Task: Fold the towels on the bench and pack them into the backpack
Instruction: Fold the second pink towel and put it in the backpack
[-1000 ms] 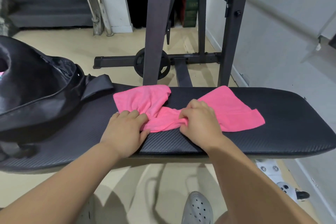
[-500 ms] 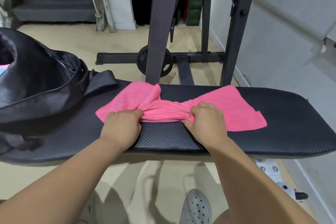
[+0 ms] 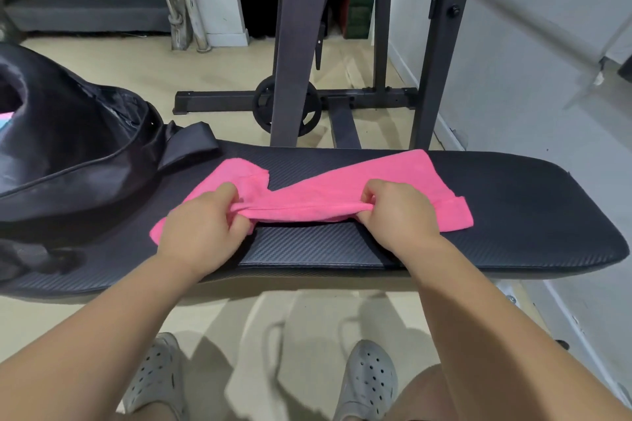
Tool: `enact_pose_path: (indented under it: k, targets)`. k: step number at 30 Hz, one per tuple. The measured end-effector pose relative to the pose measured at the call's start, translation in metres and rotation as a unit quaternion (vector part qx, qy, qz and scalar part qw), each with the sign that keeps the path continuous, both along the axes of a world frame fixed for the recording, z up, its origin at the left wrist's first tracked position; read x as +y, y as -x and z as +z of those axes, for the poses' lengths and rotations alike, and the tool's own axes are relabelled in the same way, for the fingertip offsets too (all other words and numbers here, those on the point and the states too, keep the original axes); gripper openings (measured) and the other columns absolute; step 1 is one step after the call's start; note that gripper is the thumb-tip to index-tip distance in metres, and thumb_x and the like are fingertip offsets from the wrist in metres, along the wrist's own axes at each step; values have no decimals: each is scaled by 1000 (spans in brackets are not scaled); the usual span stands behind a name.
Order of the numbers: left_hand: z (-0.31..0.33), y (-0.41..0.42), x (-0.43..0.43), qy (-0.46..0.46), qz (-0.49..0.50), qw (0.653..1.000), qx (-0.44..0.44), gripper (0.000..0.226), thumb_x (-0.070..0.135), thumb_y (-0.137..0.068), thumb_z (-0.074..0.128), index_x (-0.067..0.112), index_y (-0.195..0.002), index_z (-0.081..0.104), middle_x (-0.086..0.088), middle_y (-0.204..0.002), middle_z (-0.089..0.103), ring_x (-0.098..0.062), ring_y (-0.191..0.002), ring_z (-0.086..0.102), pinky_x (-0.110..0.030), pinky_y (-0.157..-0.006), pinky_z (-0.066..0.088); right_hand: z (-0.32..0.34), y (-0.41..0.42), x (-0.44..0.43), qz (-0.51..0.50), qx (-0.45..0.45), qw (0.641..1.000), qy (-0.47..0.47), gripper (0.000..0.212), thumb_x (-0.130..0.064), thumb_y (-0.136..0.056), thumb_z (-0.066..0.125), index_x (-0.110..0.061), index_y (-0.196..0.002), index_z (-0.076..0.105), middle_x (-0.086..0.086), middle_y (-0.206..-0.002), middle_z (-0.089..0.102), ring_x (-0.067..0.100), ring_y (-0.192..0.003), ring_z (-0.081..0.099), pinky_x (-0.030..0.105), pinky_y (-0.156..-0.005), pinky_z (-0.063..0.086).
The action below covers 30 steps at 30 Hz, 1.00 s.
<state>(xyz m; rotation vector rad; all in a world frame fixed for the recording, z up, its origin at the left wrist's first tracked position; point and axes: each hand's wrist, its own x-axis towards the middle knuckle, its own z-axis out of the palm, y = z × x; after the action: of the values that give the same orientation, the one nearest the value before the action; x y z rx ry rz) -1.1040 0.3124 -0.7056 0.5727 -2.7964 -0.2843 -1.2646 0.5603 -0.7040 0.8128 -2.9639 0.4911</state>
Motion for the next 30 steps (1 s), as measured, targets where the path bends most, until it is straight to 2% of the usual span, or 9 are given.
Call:
enact_pose_path:
  k: [4,8,10,13,16,21,24,26,30]
  targets:
    - [10,-10,-5,35,-37,998,-25,25,31,-81,69,20,-99,56,-4,-80,62,-35,-73,61,-37,-59,46,2,-1,9,30,-84,993,-79,29,-27,-87,65,-28,-115,60,-2,-109,70,26,-98,62,35,-80,51]
    - [22,-8,-16,25,-37,998,-33,25,29,-86,63,17,-104,51,-12,-98,61,-39,-79,60,-41,-64,45,12,-7,16,28,-86,985,-150,44,-6,-87,54,-26,-127,55,5,-118,60,29,-99,59,36,-79,49]
    - [29,-4,-19,30,-38,998,-31,20,21,-86,59,15,-101,48,-13,-97,59,-39,-78,58,-42,-64,44,18,-11,20,21,-92,980,-175,48,-1,-87,51,-23,-130,52,7,-119,55,30,-95,56,37,-80,48]
    - [40,2,-24,47,-28,997,-59,18,6,-83,55,14,-96,44,-12,-89,56,-37,-74,55,-43,-63,44,31,-8,27,-2,-57,972,-228,49,0,-86,50,-21,-129,58,7,-120,58,31,-102,58,40,-89,50]
    - [50,10,-38,66,-4,996,-68,23,-1,-78,54,13,-91,43,-10,-82,53,-36,-72,55,-47,-65,49,51,6,34,-53,-10,962,-268,41,0,-83,52,-18,-118,63,6,-108,60,28,-90,52,37,-75,46]
    - [61,33,-62,62,56,996,-4,9,14,-89,53,14,-96,60,-14,-90,60,-37,-83,58,-40,-67,44,76,44,40,-153,3,973,-173,34,0,-86,46,-16,-109,64,9,-96,59,33,-84,55,38,-70,48]
    - [67,51,-66,42,98,994,18,18,26,-94,53,13,-95,66,-17,-97,64,-39,-92,60,-41,-72,48,82,68,33,-179,-14,979,-101,28,-4,-94,43,-15,-111,63,10,-94,57,33,-86,54,39,-75,51]
    - [72,67,-64,-3,119,993,10,24,30,-97,48,14,-87,62,-16,-90,63,-37,-86,57,-38,-70,44,84,82,26,-183,-18,983,-30,28,-7,-97,40,-14,-113,62,14,-101,60,34,-89,53,37,-75,46]
    - [88,100,-59,-78,125,988,46,34,32,-102,38,12,-85,59,-15,-84,60,-34,-79,52,-38,-69,39,91,104,16,-175,10,980,89,18,-8,-96,39,-13,-95,56,13,-95,59,34,-87,51,38,-75,45]
